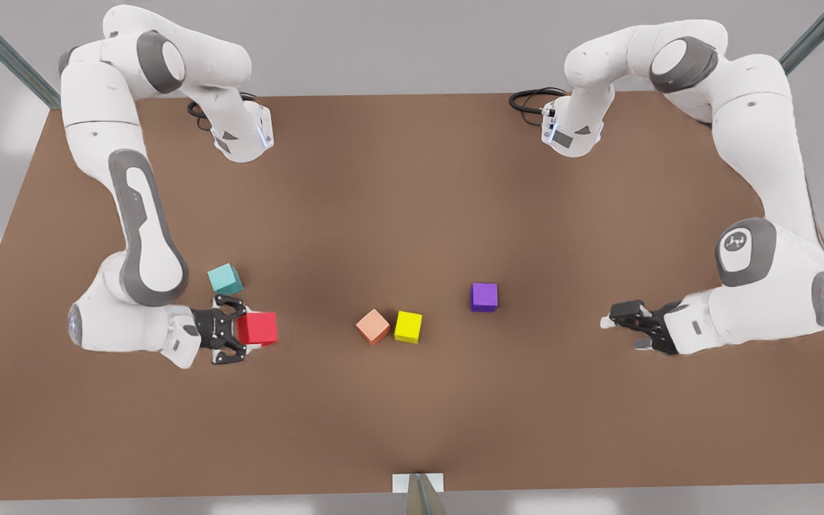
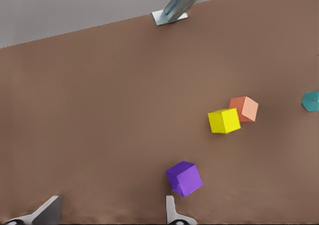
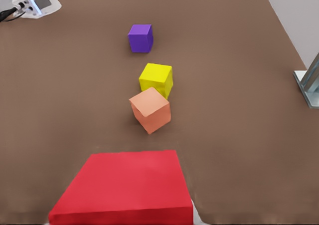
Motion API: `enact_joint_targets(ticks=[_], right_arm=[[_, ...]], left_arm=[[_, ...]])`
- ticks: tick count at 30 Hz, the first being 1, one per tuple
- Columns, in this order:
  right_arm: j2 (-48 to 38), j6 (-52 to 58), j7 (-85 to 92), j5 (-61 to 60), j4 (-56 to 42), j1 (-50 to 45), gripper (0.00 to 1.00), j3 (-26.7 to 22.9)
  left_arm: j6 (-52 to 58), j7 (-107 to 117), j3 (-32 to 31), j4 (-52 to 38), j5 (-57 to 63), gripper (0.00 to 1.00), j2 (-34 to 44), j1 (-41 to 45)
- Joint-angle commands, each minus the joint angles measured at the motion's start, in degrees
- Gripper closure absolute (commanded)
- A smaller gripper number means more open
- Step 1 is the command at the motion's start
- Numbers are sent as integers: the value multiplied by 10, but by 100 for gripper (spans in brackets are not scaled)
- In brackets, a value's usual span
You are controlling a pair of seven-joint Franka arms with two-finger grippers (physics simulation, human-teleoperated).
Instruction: Pick up red wooden cube and pass to hand red wooden cube and place in blue wooden cube
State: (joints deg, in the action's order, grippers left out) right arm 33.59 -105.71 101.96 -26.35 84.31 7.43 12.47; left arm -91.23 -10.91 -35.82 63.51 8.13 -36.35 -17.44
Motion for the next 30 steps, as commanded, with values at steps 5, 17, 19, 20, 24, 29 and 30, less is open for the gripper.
enact_joint_targets(ticks=[5, 17, 19, 20, 24, 29, 30], right_arm=[[-59, -8, -506, 375, 94, 7, 48, -22], [-135, -159, -581, 368, 286, 2, 48, -15], [-143, -167, -585, 365, 303, 0, 48, -14], [-145, -174, -585, 365, 311, 0, 48, -12], [-165, -206, -585, 361, 357, -1, 48, -10], [-179, -228, -585, 361, 400, -1, 47, -8], [-179, -229, -585, 361, 401, -1, 47, -8]], left_arm=[[40, 181, 307, 205, -66, 0, 206, 213], [44, 178, 307, 204, -66, 0, 201, 210], [43, 178, 307, 205, -66, 0, 200, 208], [43, 178, 307, 204, -66, 0, 200, 207], [43, 178, 307, 204, -66, 0, 200, 208], [43, 178, 307, 204, -66, 0, 200, 208], [43, 178, 307, 204, -66, 0, 200, 208]])
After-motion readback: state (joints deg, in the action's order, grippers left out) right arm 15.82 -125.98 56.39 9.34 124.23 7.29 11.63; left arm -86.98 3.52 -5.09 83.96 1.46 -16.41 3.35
